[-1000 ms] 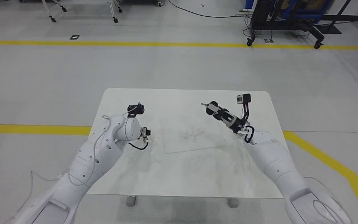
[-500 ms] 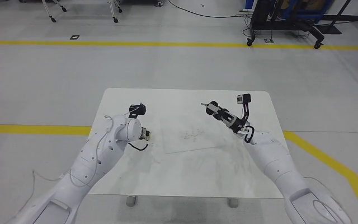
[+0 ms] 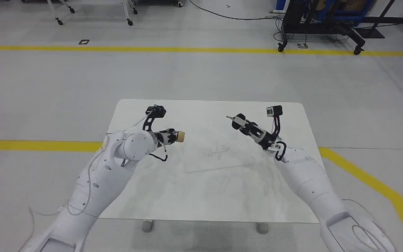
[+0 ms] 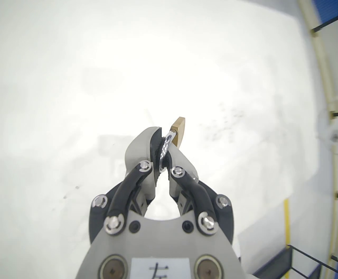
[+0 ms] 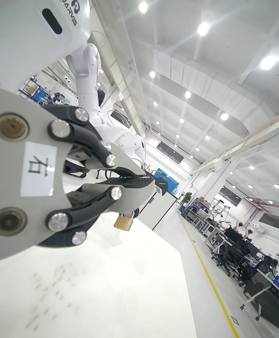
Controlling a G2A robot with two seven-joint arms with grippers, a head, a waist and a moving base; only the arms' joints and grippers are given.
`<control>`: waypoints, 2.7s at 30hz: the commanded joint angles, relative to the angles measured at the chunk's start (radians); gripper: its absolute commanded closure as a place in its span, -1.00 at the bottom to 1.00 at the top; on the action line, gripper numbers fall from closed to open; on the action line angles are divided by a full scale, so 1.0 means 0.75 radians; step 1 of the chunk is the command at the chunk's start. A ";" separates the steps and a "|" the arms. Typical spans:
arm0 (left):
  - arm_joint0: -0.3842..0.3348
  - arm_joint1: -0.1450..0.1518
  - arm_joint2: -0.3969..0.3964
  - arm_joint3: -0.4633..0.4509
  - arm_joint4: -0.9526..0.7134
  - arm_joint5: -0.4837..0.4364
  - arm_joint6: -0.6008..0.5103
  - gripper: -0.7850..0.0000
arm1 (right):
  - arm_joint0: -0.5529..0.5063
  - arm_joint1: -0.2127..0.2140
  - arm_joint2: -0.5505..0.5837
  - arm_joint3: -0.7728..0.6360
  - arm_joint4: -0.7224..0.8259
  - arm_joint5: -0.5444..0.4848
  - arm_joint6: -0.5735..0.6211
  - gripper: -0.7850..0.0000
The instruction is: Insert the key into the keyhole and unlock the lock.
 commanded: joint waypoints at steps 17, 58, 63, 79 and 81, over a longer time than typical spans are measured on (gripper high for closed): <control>0.011 -0.003 -0.121 0.108 -0.557 -0.350 -0.130 1.00 | -0.010 -0.030 -0.028 -0.077 -0.019 0.176 -0.192 1.00; -0.306 -0.117 0.035 0.723 -1.110 -0.461 -0.501 1.00 | 0.187 -0.294 -0.216 0.244 0.251 0.219 0.195 1.00; -0.310 -0.115 0.036 0.724 -1.084 -0.467 -0.479 1.00 | 0.187 -0.294 -0.216 0.244 0.251 0.219 0.195 1.00; -0.401 -0.201 0.103 0.857 -1.313 0.049 -0.356 1.00 | -0.054 -0.207 -0.054 -0.059 0.245 0.497 0.041 1.00; -0.422 -0.217 0.108 0.901 -1.366 0.066 -0.397 1.00 | -0.065 -0.203 -0.048 -0.074 0.240 0.508 0.035 1.00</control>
